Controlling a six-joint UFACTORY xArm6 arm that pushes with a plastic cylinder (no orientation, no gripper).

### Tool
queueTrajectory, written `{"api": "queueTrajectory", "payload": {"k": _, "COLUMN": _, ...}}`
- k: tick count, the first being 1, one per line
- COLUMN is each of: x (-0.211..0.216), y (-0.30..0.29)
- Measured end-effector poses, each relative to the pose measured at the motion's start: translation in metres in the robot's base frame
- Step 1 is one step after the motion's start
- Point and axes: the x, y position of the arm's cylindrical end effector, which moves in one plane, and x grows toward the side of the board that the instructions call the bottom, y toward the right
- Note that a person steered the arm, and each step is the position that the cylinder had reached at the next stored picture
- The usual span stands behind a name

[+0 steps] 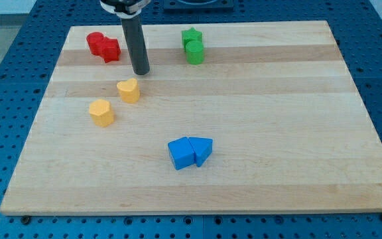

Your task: Place the yellow heart diagonally bottom left to the green circle

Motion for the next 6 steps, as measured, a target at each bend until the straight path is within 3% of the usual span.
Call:
{"api": "queueTrajectory", "payload": {"k": 1, "x": 0.0, "y": -0.006}}
{"api": "queueTrajectory", "payload": {"k": 3, "x": 0.041, "y": -0.082}}
{"api": "queueTrajectory", "payload": {"k": 4, "x": 0.058, "y": -0.074}}
{"api": "queueTrajectory", "payload": {"k": 6, "x": 0.071, "y": -0.003}}
